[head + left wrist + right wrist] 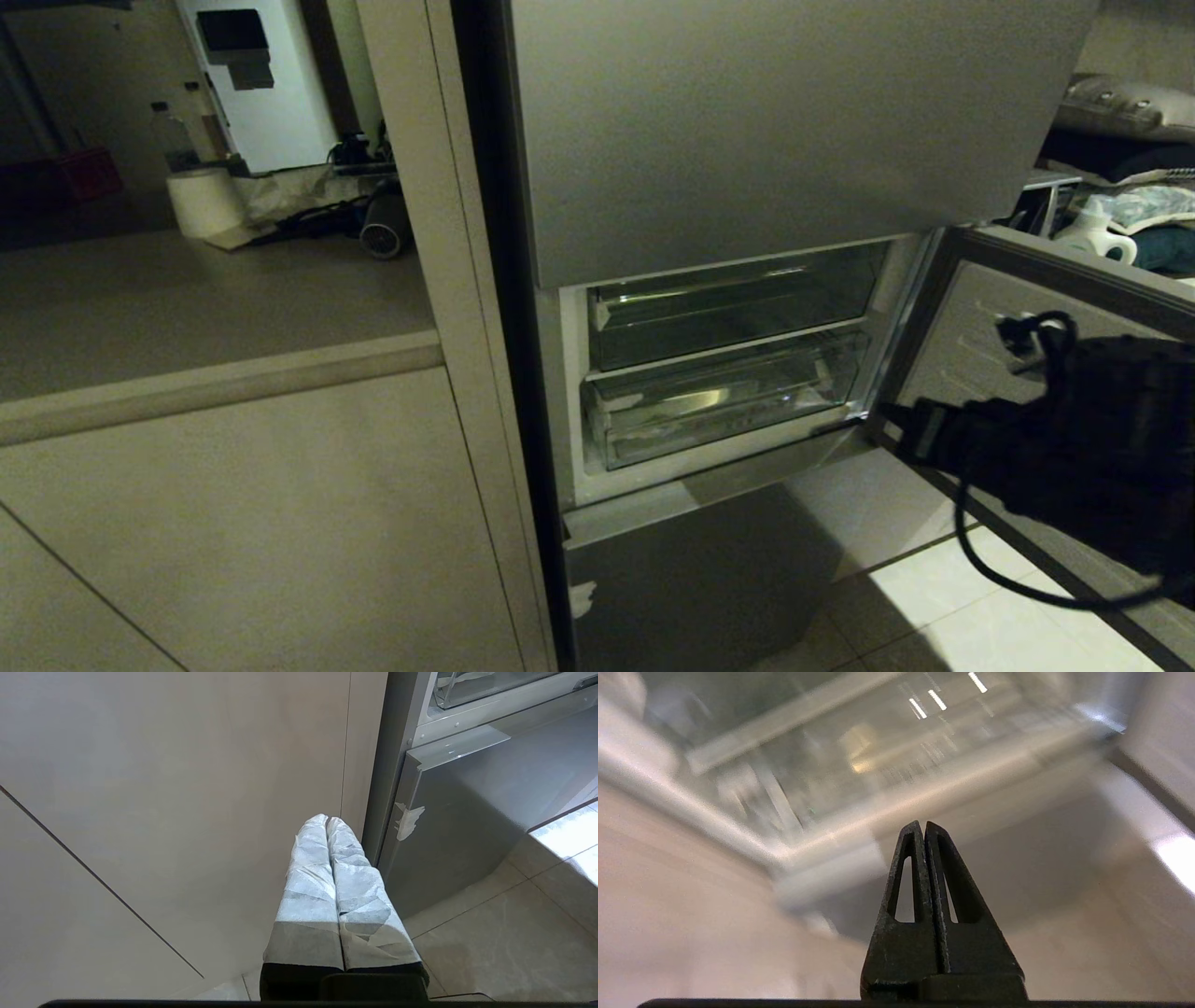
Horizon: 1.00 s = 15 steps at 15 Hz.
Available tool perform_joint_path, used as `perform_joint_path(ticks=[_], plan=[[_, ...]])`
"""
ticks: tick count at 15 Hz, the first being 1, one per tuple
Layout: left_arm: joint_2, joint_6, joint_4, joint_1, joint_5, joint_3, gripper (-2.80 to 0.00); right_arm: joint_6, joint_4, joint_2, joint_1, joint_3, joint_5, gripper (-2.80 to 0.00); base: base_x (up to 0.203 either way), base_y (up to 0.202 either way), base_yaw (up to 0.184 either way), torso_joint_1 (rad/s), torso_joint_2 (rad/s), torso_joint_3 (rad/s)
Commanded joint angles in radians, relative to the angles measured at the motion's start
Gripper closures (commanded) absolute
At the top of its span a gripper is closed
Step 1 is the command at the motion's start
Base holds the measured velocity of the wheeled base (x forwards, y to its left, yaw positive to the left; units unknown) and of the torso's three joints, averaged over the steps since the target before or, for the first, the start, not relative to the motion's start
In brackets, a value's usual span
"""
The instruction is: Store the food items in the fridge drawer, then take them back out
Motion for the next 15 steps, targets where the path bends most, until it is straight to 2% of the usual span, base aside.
perform_joint_path(ticks=[1, 3, 6, 9, 15], plan=[[0.001, 0.0, 0.001, -0.001, -0.001, 0.0, 0.0, -0.032, 0.101, -0.361, -0.067, 0.216, -0.021, 0.0, 0.0, 0.0, 0.0, 0.0, 0.0, 0.0], [0.001, 0.0, 0.001, -0.001, 0.0, 0.0, 0.0, -0.074, 0.129, -0.474, -0.178, 0.365, -0.042, 0.0, 0.0, 0.0, 0.0, 0.0, 0.0, 0.0], [0.001, 0.0, 0.001, 0.001, -0.001, 0.0, 0.0, -0.101, 0.116, -0.553, -0.227, 0.473, -0.052, 0.0, 0.0, 0.0, 0.0, 0.0, 0.0, 0.0], [0.001, 0.0, 0.001, -0.001, 0.001, 0.0, 0.0, -0.102, 0.116, -0.587, -0.249, 0.494, -0.05, 0.0, 0.003, 0.001, -0.026, 0.001, 0.0, 0.001], [0.001, 0.0, 0.001, -0.001, -0.001, 0.0, 0.0, -0.104, 0.114, -0.619, -0.265, 0.505, -0.052, 0.0, 0.0, 0.006, -0.169, 0.002, 0.0, 0.003]])
